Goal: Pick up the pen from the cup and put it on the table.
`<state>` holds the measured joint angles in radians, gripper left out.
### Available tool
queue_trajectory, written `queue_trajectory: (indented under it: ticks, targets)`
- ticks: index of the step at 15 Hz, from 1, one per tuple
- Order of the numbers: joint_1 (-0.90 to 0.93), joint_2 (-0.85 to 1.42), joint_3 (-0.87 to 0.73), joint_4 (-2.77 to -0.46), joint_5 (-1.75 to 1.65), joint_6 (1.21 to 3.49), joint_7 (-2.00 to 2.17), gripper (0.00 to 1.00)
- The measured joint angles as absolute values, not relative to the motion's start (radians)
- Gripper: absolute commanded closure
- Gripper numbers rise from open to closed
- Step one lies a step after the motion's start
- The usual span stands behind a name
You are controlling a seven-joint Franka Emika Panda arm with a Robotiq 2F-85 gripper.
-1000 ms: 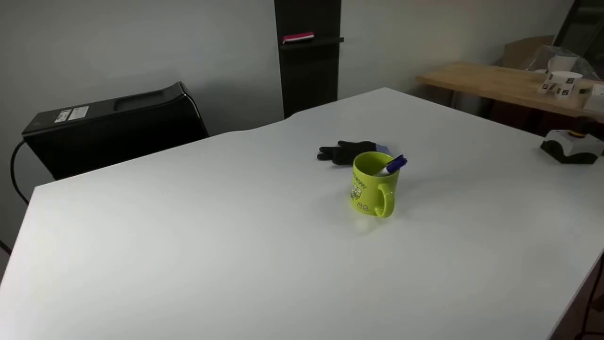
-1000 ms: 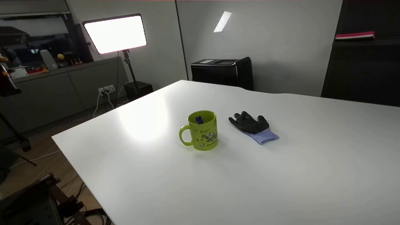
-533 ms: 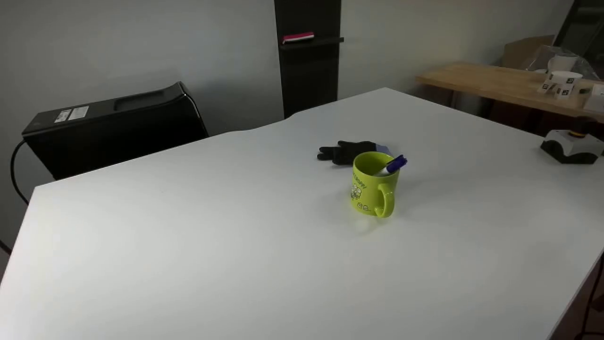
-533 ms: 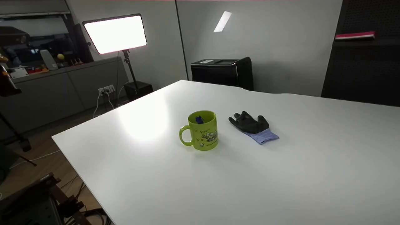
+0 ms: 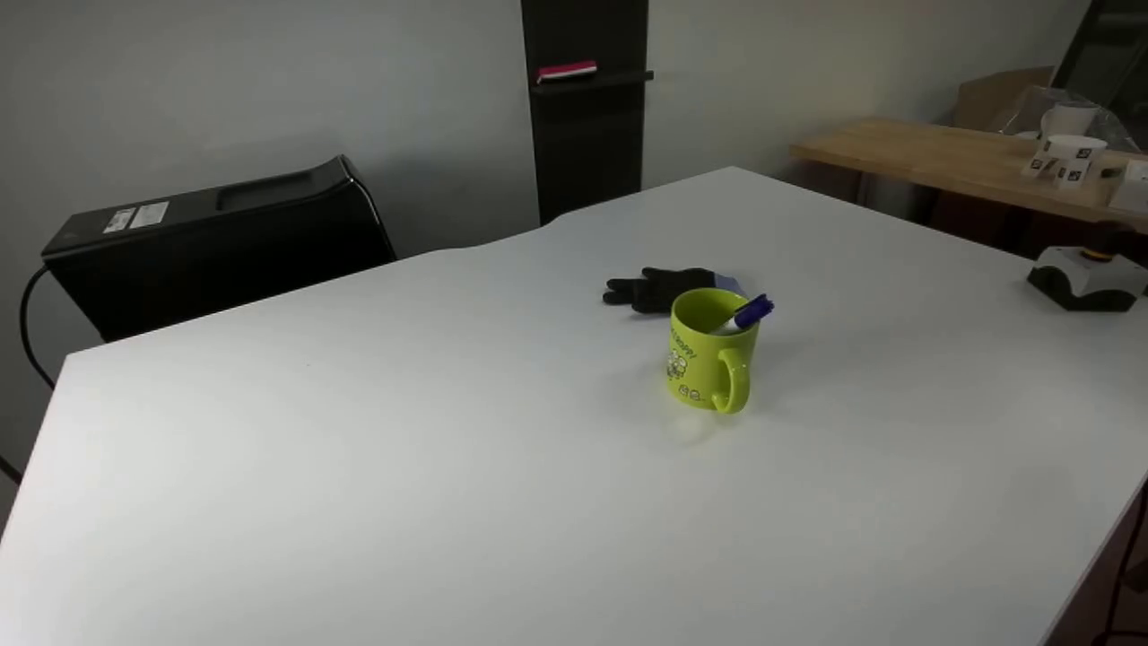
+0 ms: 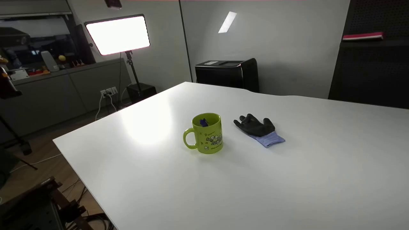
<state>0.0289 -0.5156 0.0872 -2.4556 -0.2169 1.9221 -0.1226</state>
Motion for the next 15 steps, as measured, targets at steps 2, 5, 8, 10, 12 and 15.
queue_trajectory:
  ticks: [2, 5, 8, 10, 12, 15]
  targets:
    - [0.031, -0.492, 0.044, -2.463, -0.218, 1.979, -0.200, 0.00]
    - [0.031, -0.448, -0.011, -2.464, -0.218, 2.045, -0.325, 0.00]
    - [0.031, -0.395, -0.050, -2.459, -0.216, 2.088, -0.429, 0.00]
    - [0.031, -0.356, -0.060, -2.454, -0.218, 2.121, -0.464, 0.00]
    - [0.031, -0.313, -0.061, -2.448, -0.219, 2.158, -0.474, 0.00]
    - [0.022, -0.252, -0.062, -2.425, -0.220, 2.170, -0.474, 0.00]
